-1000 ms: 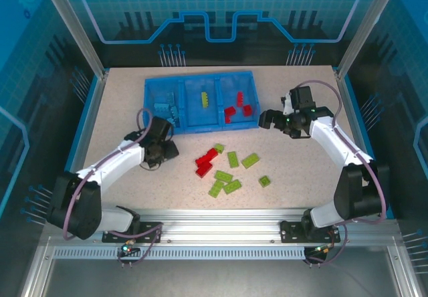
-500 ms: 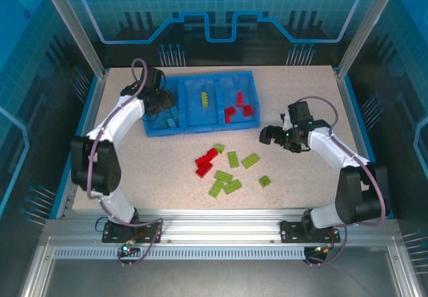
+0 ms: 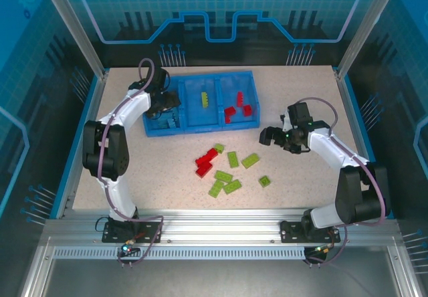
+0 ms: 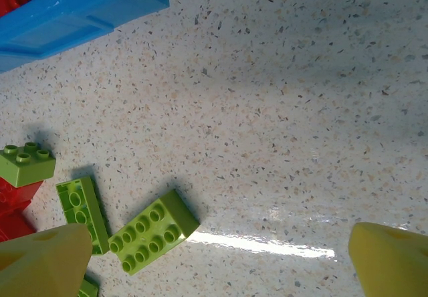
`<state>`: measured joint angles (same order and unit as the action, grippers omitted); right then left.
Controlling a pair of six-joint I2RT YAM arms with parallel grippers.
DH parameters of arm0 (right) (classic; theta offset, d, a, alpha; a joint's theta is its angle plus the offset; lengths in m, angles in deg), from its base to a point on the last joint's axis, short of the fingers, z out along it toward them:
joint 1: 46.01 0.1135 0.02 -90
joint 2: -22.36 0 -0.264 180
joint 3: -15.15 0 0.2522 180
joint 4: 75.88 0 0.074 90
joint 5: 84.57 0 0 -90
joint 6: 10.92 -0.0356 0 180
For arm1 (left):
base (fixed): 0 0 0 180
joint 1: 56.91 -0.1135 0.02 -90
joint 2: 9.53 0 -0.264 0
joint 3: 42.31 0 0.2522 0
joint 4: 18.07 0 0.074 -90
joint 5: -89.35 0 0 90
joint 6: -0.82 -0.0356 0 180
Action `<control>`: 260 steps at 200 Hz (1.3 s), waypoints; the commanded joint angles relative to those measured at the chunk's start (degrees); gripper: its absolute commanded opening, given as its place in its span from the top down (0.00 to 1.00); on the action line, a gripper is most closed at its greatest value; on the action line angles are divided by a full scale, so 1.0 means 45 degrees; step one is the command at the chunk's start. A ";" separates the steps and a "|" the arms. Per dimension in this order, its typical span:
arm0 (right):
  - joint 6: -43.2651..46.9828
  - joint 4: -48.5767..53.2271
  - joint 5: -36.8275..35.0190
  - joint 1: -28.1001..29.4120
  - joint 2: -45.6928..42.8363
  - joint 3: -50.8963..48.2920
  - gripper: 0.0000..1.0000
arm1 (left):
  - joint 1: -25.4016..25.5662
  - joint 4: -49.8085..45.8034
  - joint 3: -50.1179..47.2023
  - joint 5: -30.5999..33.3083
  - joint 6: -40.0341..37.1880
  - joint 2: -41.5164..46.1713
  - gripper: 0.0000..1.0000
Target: Sort the legos into containers by color
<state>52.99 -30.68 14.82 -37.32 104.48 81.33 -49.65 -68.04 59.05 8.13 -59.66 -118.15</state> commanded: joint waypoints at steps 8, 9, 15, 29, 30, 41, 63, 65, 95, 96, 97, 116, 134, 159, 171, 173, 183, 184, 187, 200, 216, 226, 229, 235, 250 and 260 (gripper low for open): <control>-0.0133 -0.0014 0.0004 0.0096 -0.0293 0.0050 0.00 | -0.0024 0.0192 -0.0595 -0.0366 0.0060 0.1339 0.01; -0.0137 -0.0014 0.0004 0.0089 -0.0297 0.0050 0.00 | -0.0019 0.0193 -0.0616 -0.0367 0.0080 0.1361 0.01; -0.0131 -0.0004 0.0004 0.0081 -0.0335 0.0033 0.00 | 0.0004 0.0212 -0.0777 -0.0383 0.0114 0.1654 0.01; -0.0122 -0.0014 0.0004 0.0081 -0.0368 -0.0009 0.00 | 0.0216 0.0396 -0.1353 -0.0397 0.0076 0.2419 0.01; -0.0131 -0.0014 0.0004 0.0081 -0.0373 -0.0019 0.00 | 0.0238 0.0402 -0.1405 -0.0383 0.0069 0.2478 0.01; -0.0148 0.0008 0.0004 0.0081 -0.0396 -0.0047 0.00 | 0.0658 0.0543 -0.1953 -0.0149 -0.0244 0.3035 0.01; -0.0130 0.0045 -0.0057 0.0092 -0.0464 -0.0077 0.00 | 0.1918 0.0662 -0.3361 0.0439 -0.0973 0.4077 0.01; -0.0138 0.0045 -0.0055 0.0084 -0.0474 -0.0085 0.00 | 0.2037 0.0716 -0.3569 0.0410 -0.1003 0.4152 0.01; -0.0091 0.0103 -0.0181 0.0078 -0.0536 -0.0009 0.00 | 0.3527 0.1948 -0.6644 -0.0797 -0.0648 0.5709 0.01; -0.0086 0.0103 -0.0186 0.0070 -0.0536 0.0001 0.00 | 0.3563 0.1960 -0.6746 -0.0826 -0.0615 0.5753 0.01; -0.0084 0.0103 -0.0179 0.0066 -0.0536 0.0005 0.00 | 0.3601 0.1985 -0.6846 -0.0871 -0.0570 0.5795 0.01; -0.0111 0.0103 -0.0154 0.0049 -0.0393 0.0098 0.00 | 0.4350 0.2788 -0.8426 -0.1449 -0.0078 0.6588 0.01; -0.0127 0.0036 -0.0029 0.0052 -0.0248 0.0203 0.00 | 0.5233 0.3558 -0.9499 -0.1462 0.0101 0.7178 0.01; -0.0177 -0.0028 0.0079 0.0056 -0.0076 0.0318 0.00 | 0.6798 0.4307 -1.0089 -0.1165 -0.0626 0.7271 0.01; -0.0217 -0.0034 0.0120 0.0053 -0.0040 0.0342 0.00 | 0.7221 0.4471 -1.0169 -0.1154 -0.0856 0.7020 0.01; -0.0208 -0.0034 0.0135 0.0054 -0.0050 0.0337 0.00 | 0.7283 0.4520 -1.0193 -0.1165 -0.0895 0.6962 0.01; -0.0227 -0.0031 0.0125 0.0049 -0.0067 0.0358 0.00 | 0.7514 0.4702 -1.0230 -0.1270 -0.1034 0.6646 0.01; -0.0223 -0.0023 0.0123 0.0055 -0.0067 0.0350 0.00 | 0.7529 0.4704 -1.0238 -0.1278 -0.1053 0.6622 0.01; -0.0224 -0.0018 0.0089 0.0046 -0.0067 0.0361 0.00 | 0.7592 0.4706 -1.0221 -0.1300 -0.1081 0.6518 0.01; -0.0220 0.0047 0.0065 0.0061 -0.0101 0.0352 0.00 | 0.7797 0.4650 -1.0150 -0.1263 -0.1127 0.6044 0.01; -0.0187 0.0122 -0.0015 0.0045 -0.0153 0.0380 0.00 | 0.7938 0.4582 -1.0121 -0.0934 -0.1102 0.5644 0.01; -0.0170 0.0178 -0.0054 0.0058 -0.0201 0.0374 0.00 | 0.7964 0.4550 -1.0118 -0.0726 -0.1103 0.5494 0.01; -0.0152 0.0181 -0.0069 0.0051 -0.0220 0.0378 0.00 | 0.7961 0.4550 -1.0123 -0.0706 -0.1104 0.5454 0.01; -0.0141 0.0183 -0.0089 0.0054 -0.0223 0.0381 0.00 | 0.7971 0.4593 -1.0131 -0.0695 -0.1158 0.5393 0.02; -0.0124 0.0201 -0.0095 0.0044 -0.0193 0.0430 0.00 | 0.8016 0.4720 -1.0117 -0.0749 -0.1208 0.5190 0.02; -0.0138 0.0225 -0.0077 0.0026 -0.0155 0.0459 0.00 | 0.8075 0.4725 -1.0027 -0.0730 -0.1217 0.4984 0.04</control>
<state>52.58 -30.63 14.60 -37.32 103.37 81.42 -14.13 -47.95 13.93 3.65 -63.66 -94.02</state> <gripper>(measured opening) 0.999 0.976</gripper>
